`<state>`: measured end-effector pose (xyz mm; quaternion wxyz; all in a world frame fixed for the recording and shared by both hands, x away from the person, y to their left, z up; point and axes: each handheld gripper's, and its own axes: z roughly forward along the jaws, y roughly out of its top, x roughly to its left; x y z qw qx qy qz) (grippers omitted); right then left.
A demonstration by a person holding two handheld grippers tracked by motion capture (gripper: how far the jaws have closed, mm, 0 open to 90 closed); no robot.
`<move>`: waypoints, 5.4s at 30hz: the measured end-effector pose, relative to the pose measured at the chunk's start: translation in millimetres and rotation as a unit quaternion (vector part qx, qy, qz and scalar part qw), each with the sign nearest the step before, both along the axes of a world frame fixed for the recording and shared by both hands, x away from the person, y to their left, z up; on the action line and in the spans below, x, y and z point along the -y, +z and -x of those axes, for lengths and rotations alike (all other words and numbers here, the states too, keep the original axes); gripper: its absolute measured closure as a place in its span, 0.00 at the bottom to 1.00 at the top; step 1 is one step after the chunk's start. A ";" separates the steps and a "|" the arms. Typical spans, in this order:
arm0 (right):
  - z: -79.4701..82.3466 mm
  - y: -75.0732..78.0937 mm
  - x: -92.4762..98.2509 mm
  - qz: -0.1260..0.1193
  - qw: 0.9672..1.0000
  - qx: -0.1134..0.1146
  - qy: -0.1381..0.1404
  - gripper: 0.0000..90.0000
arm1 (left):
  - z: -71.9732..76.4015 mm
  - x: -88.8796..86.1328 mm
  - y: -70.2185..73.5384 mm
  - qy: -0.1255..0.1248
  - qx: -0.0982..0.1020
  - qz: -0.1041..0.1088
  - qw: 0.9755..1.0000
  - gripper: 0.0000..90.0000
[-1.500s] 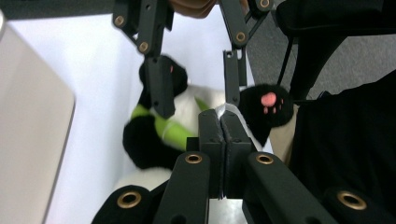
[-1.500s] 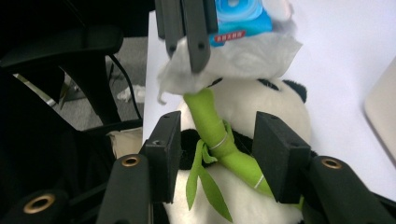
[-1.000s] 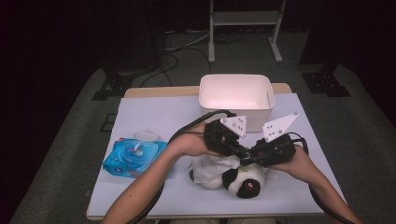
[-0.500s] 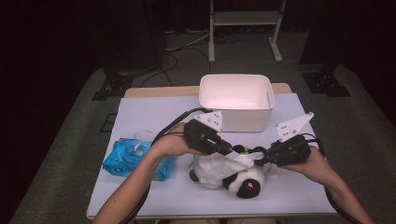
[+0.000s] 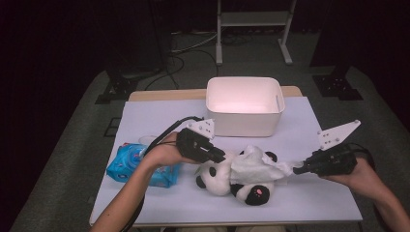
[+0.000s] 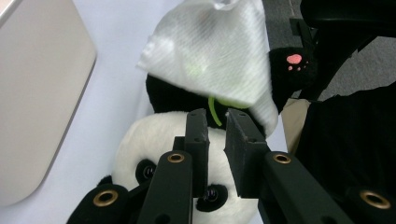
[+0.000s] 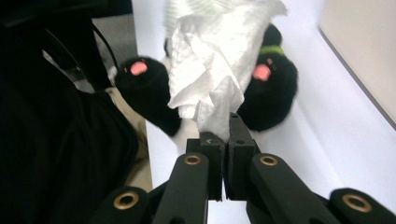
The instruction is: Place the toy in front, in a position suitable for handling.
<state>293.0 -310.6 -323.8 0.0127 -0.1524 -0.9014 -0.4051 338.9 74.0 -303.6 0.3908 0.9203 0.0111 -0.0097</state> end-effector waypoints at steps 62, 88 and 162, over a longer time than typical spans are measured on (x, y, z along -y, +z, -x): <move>-18.6 -34.5 -86.0 0.070 0.996 0.000 0.046 0.86 | 10.5 -11.2 -56.8 0.010 -0.024 -0.025 0.999 0.60; -18.1 -32.4 -82.6 0.054 0.998 -0.002 0.043 0.88 | 18.6 -17.7 -60.9 0.023 -0.010 -0.010 1.000 0.53; -5.3 -25.2 -71.5 0.023 0.999 0.003 0.028 0.77 | 19.0 -16.8 -69.2 0.052 -0.004 -0.004 0.999 0.41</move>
